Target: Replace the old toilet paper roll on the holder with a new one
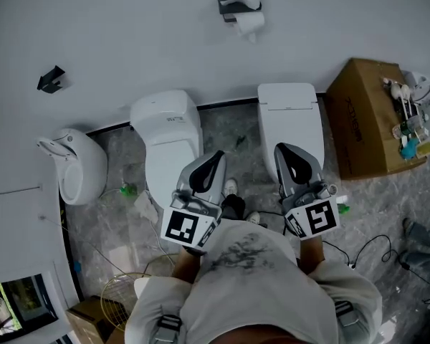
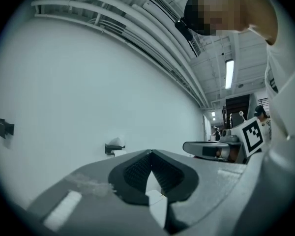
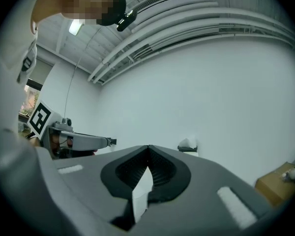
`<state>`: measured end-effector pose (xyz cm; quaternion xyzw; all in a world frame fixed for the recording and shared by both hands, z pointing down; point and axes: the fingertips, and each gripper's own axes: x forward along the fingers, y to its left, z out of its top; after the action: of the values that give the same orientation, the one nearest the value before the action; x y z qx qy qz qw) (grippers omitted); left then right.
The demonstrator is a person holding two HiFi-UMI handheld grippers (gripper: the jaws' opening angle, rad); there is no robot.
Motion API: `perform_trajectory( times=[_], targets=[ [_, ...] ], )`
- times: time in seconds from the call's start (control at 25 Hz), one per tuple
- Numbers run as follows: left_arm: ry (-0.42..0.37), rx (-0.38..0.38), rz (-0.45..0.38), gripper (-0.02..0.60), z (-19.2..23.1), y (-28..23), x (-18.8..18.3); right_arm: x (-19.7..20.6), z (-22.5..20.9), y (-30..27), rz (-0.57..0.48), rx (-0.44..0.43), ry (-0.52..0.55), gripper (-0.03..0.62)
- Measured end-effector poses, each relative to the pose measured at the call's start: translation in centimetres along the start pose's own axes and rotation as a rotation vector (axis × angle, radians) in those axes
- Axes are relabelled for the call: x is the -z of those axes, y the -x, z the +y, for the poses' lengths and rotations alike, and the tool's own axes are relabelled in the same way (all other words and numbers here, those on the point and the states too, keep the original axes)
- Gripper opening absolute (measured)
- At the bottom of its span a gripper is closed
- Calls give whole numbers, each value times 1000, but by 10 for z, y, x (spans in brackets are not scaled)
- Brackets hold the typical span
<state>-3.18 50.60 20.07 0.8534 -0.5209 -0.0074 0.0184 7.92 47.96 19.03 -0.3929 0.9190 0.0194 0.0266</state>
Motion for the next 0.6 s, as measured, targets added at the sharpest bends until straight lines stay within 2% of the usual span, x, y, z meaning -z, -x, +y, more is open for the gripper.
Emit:
perform_trajectory(
  times=[0.6],
  targets=[
    [24,105,-7,3,131,-87,-7,8,-31,-147,50,73,32,2]
  ],
)
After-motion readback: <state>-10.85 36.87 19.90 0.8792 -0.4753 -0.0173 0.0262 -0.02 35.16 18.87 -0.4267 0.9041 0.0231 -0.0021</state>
